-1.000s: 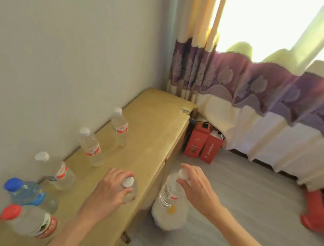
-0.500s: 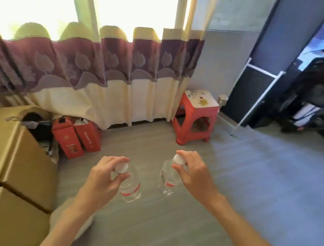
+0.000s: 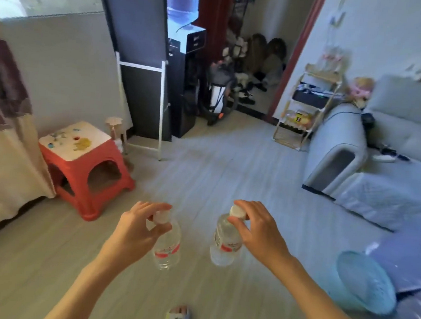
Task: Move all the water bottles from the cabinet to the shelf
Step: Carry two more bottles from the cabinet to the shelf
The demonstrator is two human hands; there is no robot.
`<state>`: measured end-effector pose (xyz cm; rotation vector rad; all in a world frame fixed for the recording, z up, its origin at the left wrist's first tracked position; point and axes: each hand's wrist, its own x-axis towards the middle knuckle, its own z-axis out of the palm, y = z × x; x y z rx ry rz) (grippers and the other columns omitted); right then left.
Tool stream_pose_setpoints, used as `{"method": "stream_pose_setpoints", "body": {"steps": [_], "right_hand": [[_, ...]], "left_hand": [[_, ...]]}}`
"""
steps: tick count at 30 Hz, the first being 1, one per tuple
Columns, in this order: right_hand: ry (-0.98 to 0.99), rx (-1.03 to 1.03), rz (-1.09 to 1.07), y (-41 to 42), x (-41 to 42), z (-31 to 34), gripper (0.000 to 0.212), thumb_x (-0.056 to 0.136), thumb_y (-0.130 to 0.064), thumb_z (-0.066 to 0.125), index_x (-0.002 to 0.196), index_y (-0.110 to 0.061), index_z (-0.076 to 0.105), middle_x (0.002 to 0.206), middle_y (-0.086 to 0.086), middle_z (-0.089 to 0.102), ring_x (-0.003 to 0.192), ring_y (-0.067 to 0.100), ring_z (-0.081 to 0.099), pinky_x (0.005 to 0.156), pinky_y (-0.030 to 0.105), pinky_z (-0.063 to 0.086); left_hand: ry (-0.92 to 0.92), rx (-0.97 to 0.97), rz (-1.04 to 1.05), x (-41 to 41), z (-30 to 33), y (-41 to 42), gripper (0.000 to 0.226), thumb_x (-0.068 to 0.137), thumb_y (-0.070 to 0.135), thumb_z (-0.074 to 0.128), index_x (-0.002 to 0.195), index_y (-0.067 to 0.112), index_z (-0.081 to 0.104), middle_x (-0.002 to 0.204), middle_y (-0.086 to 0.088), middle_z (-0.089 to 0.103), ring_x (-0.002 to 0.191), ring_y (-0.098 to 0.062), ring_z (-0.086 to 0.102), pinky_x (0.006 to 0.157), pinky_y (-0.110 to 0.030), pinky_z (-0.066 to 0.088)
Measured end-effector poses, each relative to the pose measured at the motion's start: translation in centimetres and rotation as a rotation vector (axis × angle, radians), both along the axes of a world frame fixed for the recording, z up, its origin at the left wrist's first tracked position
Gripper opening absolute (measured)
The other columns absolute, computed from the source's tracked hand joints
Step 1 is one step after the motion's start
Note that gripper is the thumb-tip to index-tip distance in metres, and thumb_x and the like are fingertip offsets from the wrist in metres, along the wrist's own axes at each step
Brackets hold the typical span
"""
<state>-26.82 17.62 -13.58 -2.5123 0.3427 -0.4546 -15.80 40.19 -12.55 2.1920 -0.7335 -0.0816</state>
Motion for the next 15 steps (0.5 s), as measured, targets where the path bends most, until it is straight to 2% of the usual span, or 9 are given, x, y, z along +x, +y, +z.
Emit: {"method": "stream_pose_setpoints", "body": {"steps": [2, 4, 6, 10, 12, 15], "right_hand": [[0.001, 0.017, -0.099, -3.8, 1.6, 0.0, 0.035, 0.086, -0.028, 0.059, 0.117, -0.012, 0.055, 0.110, 0.005, 0.057, 0.101, 0.019, 0.053, 0.087, 0.023, 0.038], [0.001, 0.019, -0.179, -7.4, 3.4, 0.3, 0.035, 0.085, -0.027, 0.060, 0.117, -0.011, 0.055, 0.110, 0.005, 0.056, 0.100, 0.019, 0.053, 0.086, 0.021, 0.038], [-0.001, 0.024, -0.246, -10.6, 5.2, 0.6, 0.035, 0.085, -0.027, 0.060, 0.116, -0.012, 0.055, 0.109, 0.005, 0.056, 0.100, 0.017, 0.052, 0.085, 0.020, 0.037], [-0.040, 0.028, -0.363, -16.8, 8.5, 1.1, 0.031, 0.083, -0.023, 0.064, 0.112, -0.013, 0.057, 0.102, 0.005, 0.056, 0.089, 0.012, 0.051, 0.082, 0.027, 0.043], [-0.043, 0.036, -0.413, -19.7, 10.2, 1.1, 0.030, 0.083, -0.024, 0.063, 0.111, -0.014, 0.056, 0.099, 0.002, 0.054, 0.086, 0.011, 0.049, 0.078, 0.022, 0.041], [-0.046, 0.064, -0.483, -24.6, 13.5, 0.4, 0.030, 0.083, -0.025, 0.063, 0.111, -0.016, 0.057, 0.095, -0.003, 0.051, 0.082, 0.009, 0.049, 0.071, 0.007, 0.034]], "left_hand": [[-0.005, 0.006, -0.094, 3.6, 0.0, -4.7, 0.035, 0.069, 0.010, 0.076, 0.102, 0.018, 0.066, 0.087, 0.004, 0.058, 0.078, -0.015, 0.054, 0.070, -0.010, 0.037], [-0.003, 0.002, -0.175, 7.0, 0.2, -9.1, 0.035, 0.070, 0.010, 0.075, 0.103, 0.018, 0.066, 0.089, 0.006, 0.058, 0.080, -0.013, 0.054, 0.070, -0.004, 0.036], [0.012, -0.008, -0.246, 10.1, 0.6, -13.5, 0.035, 0.071, 0.010, 0.074, 0.105, 0.018, 0.064, 0.091, 0.007, 0.058, 0.083, -0.012, 0.054, 0.071, -0.010, 0.036], [0.022, -0.022, -0.342, 15.1, 1.4, -21.5, 0.036, 0.075, 0.012, 0.071, 0.108, 0.022, 0.062, 0.097, 0.003, 0.056, 0.083, -0.005, 0.051, 0.072, -0.014, 0.035], [0.031, -0.035, -0.374, 17.3, 1.5, -25.2, 0.036, 0.075, 0.012, 0.071, 0.108, 0.022, 0.062, 0.095, 0.005, 0.056, 0.084, -0.001, 0.052, 0.071, -0.009, 0.036], [0.044, -0.060, -0.388, 20.8, 1.1, -31.0, 0.037, 0.073, 0.011, 0.072, 0.109, 0.019, 0.062, 0.091, 0.004, 0.059, 0.085, 0.002, 0.052, 0.069, 0.000, 0.036]]}}
